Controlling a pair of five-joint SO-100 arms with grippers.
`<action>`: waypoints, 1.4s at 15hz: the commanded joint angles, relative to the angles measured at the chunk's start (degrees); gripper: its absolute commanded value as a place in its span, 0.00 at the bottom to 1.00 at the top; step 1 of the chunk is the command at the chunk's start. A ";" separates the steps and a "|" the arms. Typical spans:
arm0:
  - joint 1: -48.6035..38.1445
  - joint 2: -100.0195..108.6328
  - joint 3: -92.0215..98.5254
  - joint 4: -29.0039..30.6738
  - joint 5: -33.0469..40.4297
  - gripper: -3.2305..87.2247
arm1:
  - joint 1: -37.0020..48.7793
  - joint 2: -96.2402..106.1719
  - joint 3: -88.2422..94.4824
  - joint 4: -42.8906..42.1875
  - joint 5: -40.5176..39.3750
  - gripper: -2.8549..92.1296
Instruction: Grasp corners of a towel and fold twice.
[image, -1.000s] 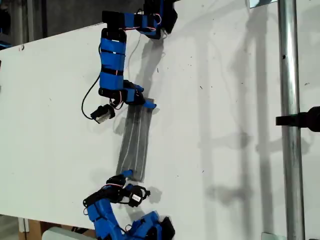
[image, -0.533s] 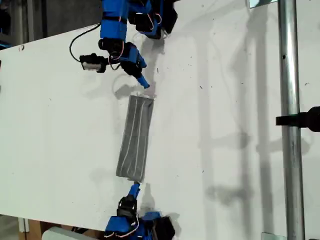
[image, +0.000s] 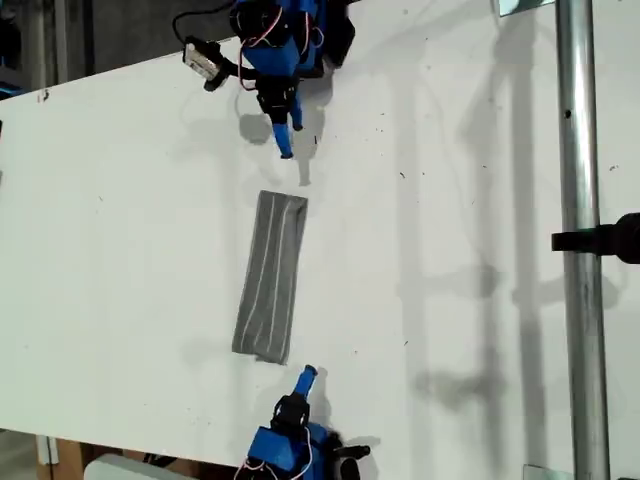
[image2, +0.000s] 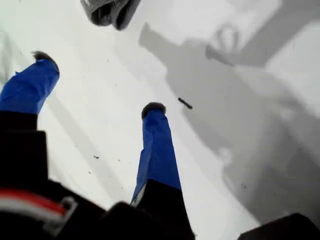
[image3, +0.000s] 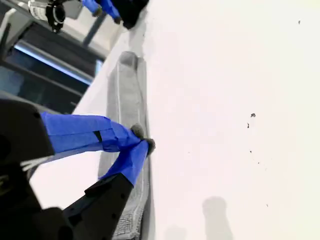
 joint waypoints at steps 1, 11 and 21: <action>0.00 0.44 -0.53 -1.49 -0.62 0.01 | 3.60 -13.01 -2.46 -10.37 -0.18 0.43; 2.20 0.44 -0.44 -1.14 -1.67 0.01 | 2.20 -93.69 -41.75 -41.57 2.37 0.45; 4.92 0.44 -0.88 -0.97 -2.02 0.01 | 3.52 -108.98 -60.12 -41.31 -3.96 0.25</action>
